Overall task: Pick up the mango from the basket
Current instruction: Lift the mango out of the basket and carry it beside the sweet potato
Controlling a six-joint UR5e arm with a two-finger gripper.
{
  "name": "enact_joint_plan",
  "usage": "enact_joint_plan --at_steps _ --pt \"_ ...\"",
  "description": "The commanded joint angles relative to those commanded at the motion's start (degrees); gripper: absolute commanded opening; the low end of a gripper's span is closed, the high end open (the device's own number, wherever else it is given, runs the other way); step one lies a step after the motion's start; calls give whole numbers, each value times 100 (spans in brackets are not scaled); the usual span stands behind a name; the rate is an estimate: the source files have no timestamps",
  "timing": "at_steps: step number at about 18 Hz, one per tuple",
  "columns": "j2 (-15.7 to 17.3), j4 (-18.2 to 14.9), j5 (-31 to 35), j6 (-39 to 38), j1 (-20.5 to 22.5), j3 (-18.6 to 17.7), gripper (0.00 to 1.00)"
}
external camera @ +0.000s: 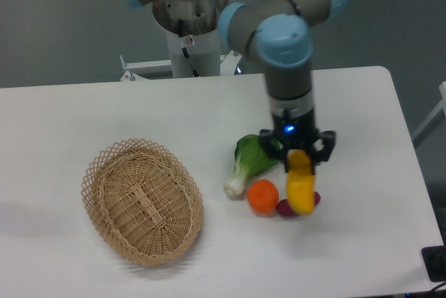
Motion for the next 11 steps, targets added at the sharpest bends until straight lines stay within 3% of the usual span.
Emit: enact_joint_plan --at_steps 11 --pt "0 -18 -18 292 195 -35 48"
